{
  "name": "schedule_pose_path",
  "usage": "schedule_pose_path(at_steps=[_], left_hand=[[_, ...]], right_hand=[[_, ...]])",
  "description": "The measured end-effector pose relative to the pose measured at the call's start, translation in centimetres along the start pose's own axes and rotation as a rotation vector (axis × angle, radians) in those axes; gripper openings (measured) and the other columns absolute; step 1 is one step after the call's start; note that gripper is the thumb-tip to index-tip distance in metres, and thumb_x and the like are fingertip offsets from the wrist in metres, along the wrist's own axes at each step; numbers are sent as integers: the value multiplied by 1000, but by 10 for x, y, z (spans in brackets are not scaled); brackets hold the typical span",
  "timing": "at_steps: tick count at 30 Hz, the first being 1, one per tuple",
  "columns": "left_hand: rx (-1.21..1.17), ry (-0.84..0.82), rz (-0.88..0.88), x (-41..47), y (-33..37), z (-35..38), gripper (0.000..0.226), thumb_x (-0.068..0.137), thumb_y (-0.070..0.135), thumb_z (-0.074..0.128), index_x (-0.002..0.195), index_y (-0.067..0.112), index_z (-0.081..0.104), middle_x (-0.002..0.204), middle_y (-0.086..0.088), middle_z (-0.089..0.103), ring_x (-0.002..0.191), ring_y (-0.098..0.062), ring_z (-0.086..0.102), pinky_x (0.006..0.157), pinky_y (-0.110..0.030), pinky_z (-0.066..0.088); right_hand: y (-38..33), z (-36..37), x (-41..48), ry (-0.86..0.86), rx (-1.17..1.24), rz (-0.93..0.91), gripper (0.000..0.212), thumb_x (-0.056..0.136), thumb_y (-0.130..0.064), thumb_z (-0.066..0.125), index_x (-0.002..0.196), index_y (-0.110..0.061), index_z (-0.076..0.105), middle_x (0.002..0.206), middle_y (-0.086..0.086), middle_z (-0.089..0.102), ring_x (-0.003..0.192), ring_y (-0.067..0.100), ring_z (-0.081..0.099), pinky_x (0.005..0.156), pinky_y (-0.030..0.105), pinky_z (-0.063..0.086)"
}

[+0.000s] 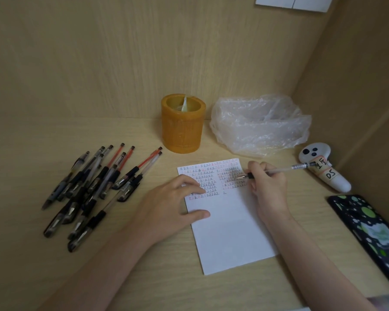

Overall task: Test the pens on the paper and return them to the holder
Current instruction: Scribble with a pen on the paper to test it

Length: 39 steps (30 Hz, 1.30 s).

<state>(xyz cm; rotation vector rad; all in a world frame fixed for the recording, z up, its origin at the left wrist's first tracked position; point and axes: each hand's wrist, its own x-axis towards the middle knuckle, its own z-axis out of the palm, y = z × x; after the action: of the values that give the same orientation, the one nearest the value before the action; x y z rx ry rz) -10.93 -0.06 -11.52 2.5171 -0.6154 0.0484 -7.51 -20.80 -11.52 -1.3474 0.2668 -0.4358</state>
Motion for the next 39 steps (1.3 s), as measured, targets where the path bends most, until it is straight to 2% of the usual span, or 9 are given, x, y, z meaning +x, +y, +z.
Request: schedule_pose_path(at_steps=[5, 7, 10, 12, 15, 19, 25, 33, 39], left_hand=[[-95, 47, 6, -1, 0, 0, 47, 74, 59, 61, 117, 43, 54, 117, 29, 44, 83, 19, 43, 67, -8, 31], [-200, 106, 2, -2, 2, -2, 43, 82, 43, 60, 124, 41, 48, 111, 26, 46, 83, 12, 47, 71, -9, 33], [-365, 148, 11, -3, 2, -2, 44, 95, 13, 42, 134, 33, 37, 112, 21, 50, 99, -3, 48, 87, -11, 35], [-396, 160, 23, -2, 3, -1, 47, 97, 6, 34, 136, 32, 31, 110, 19, 52, 100, -5, 49, 87, -12, 35], [-490, 183, 20, 1, 6, -2, 56, 98, 10, 35, 137, 45, 14, 102, 22, 56, 91, -3, 57, 85, -11, 39], [-597, 182, 20, 1, 10, -4, 79, 94, 10, 50, 137, 52, -2, 91, 15, 65, 74, -7, 61, 78, -18, 49], [-583, 126, -12, 3, 14, -3, 82, 90, 16, 57, 144, 40, 2, 88, 20, 70, 70, -2, 57, 75, -9, 42], [-567, 94, 3, 3, 15, 0, 84, 90, 16, 58, 135, 50, -4, 90, 22, 70, 72, -2, 59, 74, -8, 42], [-517, 59, 26, 1, 14, 2, 79, 89, 23, 58, 129, 60, 0, 92, 26, 68, 76, 0, 61, 77, -10, 44]], right_hand=[[-1, 1, -1, -26, 38, 3, 42, 87, 0, 58, 53, -12, 35, 53, 6, 34, 37, 7, 25, 36, 17, 21], [-5, 1, -3, -34, 63, -4, 45, 89, -7, 61, 53, -13, 36, 47, -1, 40, 37, 7, 27, 37, 17, 23], [-12, 2, -8, -110, 58, -31, 39, 87, -26, 65, 57, -14, 43, 49, -6, 45, 41, 8, 33, 40, 17, 26], [-15, 3, -9, -205, 67, 2, 35, 83, -41, 61, 66, -10, 54, 48, -4, 45, 42, 10, 36, 42, 19, 27], [-16, 6, -10, -331, 207, 123, 36, 82, -39, 53, 76, -5, 62, 48, 3, 46, 40, 12, 38, 39, 20, 27], [-20, 6, -15, -444, 217, 131, 14, 84, -21, 58, 80, -8, 51, 53, 4, 51, 42, 12, 42, 40, 18, 33], [-23, 5, -20, -557, 79, 41, 31, 75, -27, 73, 54, -23, 51, 48, -2, 45, 39, 11, 35, 42, 21, 23], [-22, 8, -26, -583, -40, -15, 30, 77, -16, 68, 53, -21, 51, 46, 0, 41, 41, 11, 33, 41, 17, 27], [-20, 8, -28, -701, -83, -26, 20, 75, -12, 71, 62, -13, 56, 46, -3, 43, 43, 9, 33, 44, 16, 27]])
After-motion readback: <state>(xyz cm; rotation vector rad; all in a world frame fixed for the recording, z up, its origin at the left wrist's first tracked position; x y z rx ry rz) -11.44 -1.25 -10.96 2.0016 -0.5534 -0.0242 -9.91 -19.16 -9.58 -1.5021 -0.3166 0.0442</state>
